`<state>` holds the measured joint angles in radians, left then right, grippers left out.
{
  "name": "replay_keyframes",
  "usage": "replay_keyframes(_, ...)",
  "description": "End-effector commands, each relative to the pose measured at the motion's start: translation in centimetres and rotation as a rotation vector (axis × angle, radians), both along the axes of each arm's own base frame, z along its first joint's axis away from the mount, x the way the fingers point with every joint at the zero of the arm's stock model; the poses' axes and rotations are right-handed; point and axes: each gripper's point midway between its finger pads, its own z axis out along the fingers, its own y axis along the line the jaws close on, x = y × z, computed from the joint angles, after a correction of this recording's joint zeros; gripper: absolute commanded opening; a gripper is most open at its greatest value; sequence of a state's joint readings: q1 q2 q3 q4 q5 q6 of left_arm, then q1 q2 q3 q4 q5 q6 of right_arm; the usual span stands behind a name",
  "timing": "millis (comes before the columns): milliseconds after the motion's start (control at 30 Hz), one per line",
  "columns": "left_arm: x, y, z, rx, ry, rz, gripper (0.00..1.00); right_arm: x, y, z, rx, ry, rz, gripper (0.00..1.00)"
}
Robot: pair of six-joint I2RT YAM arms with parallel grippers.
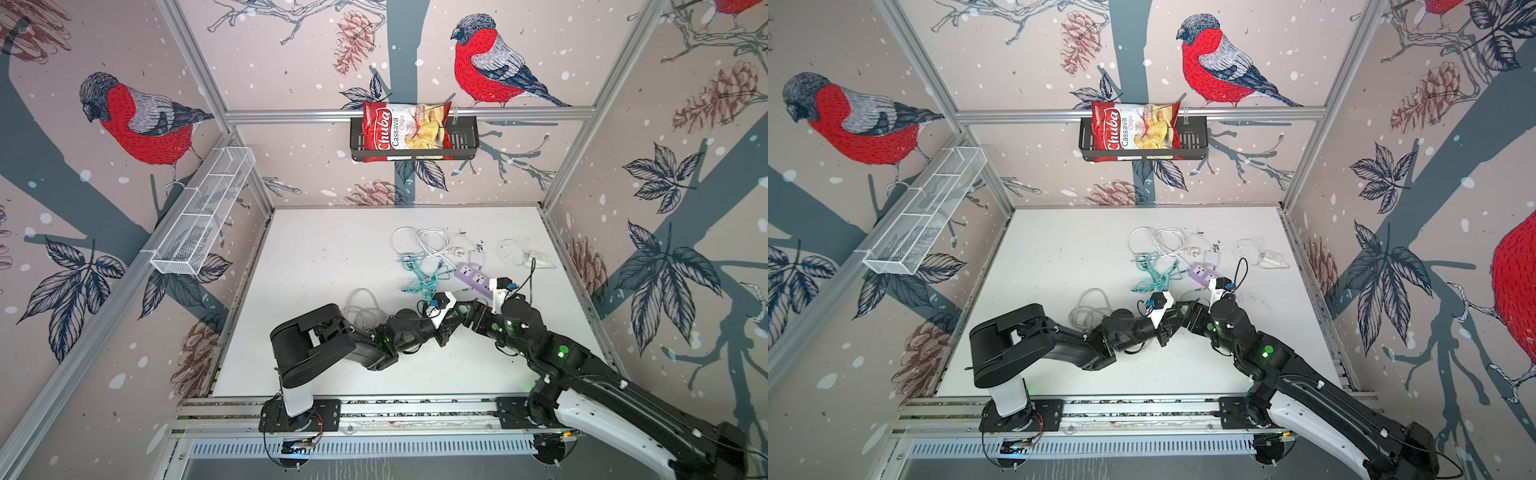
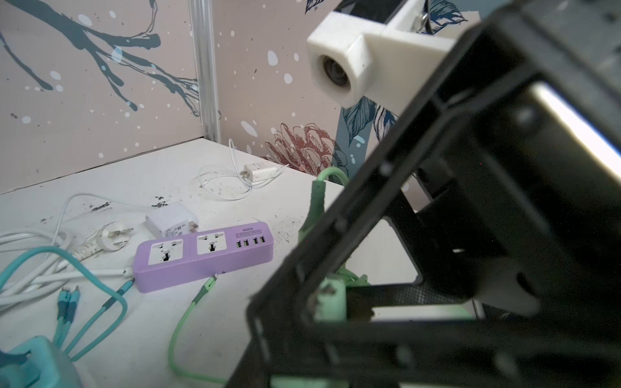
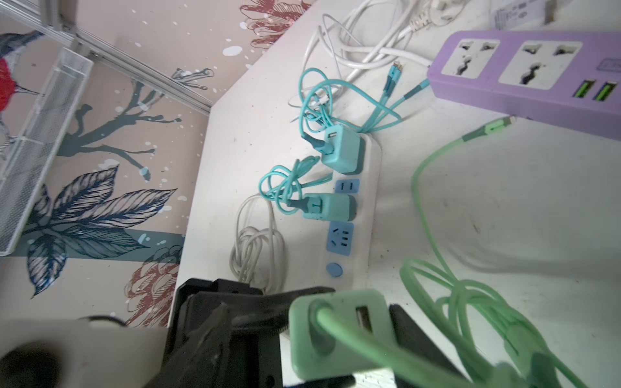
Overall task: Insert the plug
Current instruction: 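Close the right gripper on the pale green charger held by the left gripper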
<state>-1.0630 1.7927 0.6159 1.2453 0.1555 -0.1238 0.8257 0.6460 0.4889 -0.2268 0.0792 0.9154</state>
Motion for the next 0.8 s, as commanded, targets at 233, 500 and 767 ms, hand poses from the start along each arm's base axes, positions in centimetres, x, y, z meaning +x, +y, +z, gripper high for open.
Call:
replay_keyframes(233,-1.7,2.2,1.0,0.131,0.015,-0.345,0.00,-2.2,0.5,4.8,0.009,-0.209,0.226,0.67)
replay_keyframes(500,-0.9,4.6,1.8,0.157,0.068,-0.472,0.00,-3.3,3.1,3.1,-0.025,-0.208,0.409,0.43)
replay_keyframes(767,-0.8,5.6,4.2,0.114,0.093,-0.590,0.00,-4.3,4.0,3.3,-0.021,-0.272,0.492,0.35)
